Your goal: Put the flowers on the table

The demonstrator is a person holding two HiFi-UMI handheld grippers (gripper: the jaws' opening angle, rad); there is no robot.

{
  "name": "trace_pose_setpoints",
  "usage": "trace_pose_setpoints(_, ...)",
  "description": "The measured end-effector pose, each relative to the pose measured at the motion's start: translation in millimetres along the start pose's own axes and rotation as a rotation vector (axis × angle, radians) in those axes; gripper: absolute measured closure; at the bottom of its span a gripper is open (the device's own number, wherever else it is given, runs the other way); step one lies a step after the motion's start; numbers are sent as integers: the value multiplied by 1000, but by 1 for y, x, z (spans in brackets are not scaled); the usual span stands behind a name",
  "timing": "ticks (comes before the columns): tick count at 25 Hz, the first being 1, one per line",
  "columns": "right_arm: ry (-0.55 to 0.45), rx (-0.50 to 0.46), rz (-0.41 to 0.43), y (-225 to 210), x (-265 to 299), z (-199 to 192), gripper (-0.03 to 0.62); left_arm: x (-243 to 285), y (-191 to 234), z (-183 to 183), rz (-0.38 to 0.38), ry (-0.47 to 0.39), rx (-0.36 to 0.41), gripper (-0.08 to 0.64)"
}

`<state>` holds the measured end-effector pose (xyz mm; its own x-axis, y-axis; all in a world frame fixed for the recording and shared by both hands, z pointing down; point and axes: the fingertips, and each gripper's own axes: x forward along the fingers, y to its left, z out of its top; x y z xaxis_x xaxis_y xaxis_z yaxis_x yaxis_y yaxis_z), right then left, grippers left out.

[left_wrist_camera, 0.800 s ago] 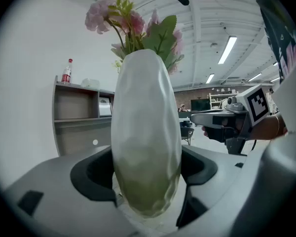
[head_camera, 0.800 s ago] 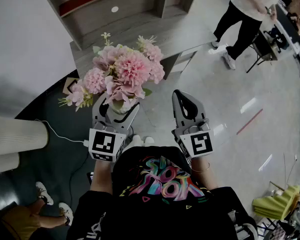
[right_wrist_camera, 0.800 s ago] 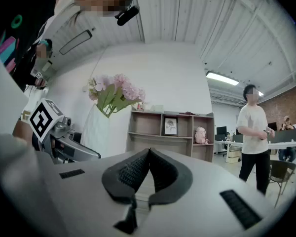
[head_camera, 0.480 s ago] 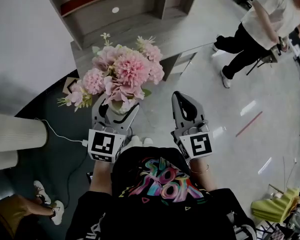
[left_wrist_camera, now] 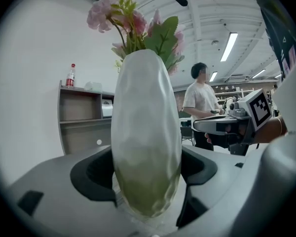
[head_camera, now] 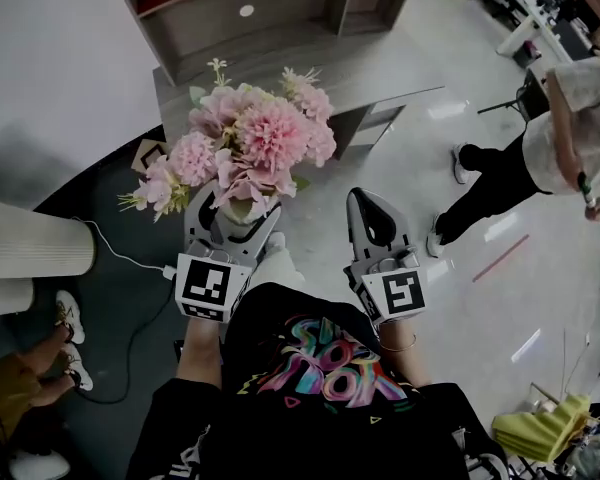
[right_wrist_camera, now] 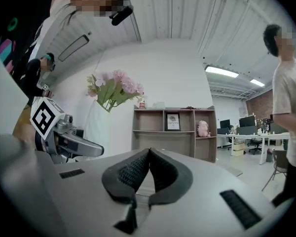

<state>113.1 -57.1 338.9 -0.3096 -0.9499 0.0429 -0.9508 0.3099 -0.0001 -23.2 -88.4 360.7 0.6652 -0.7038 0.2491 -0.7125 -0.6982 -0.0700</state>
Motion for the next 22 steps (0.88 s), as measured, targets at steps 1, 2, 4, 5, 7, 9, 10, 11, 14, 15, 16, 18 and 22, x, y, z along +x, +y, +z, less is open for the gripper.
trace_pose_setpoints(1, 7, 4, -3, 1, -1, -1, 577, -1, 0, -1, -5, 5, 0, 196)
trace_pose_setpoints(2, -3, 9, -1, 3, -1, 0, 577, -1, 0, -2, -6, 9, -1, 196)
trace_pose_setpoints(4, -24, 15, 7, 4, 1, 2, 577, -1, 1, -3, -4, 13, -1, 196)
trace_pose_setpoints(5, -26, 15, 8, 4, 1, 3, 577, -1, 1, -3, -4, 10, -1, 196)
trace_pose_setpoints(7, -25, 18, 7, 4, 2, 2, 577, -1, 1, -4, -6, 6, -2, 196)
trace_pose_setpoints(9, -26, 26, 5, 3, 2, 1, 577, 0, 0, -3, -8, 2, -4, 196)
trace_pose_setpoints(10, -25, 28, 5, 3, 1, 1, 577, -1, 0, -3, -9, 2, -6, 196)
trace_pose_setpoints(11, -20, 28, 6, 2, -1, 1, 577, -1, -1, -2, -8, 2, -10, 196)
trace_pose_setpoints(14, 40, 10, 14, -1, -7, -6, 577, -2, -3, 0, -1, 9, -24, 196)
trace_pose_setpoints(15, 63, 3, 14, -2, -8, -9, 577, -3, -3, 1, 1, 11, -26, 196)
trace_pose_setpoints(16, 73, -1, 14, -3, -9, -10, 577, -3, -3, 1, 2, 11, -25, 196)
trace_pose_setpoints(18, 61, -4, 19, -4, -8, -12, 577, -2, -2, -1, 2, 4, -21, 196)
trace_pose_setpoints(22, 52, 7, -7, -7, -4, -8, 577, 0, -2, 1, -4, -6, -9, 196)
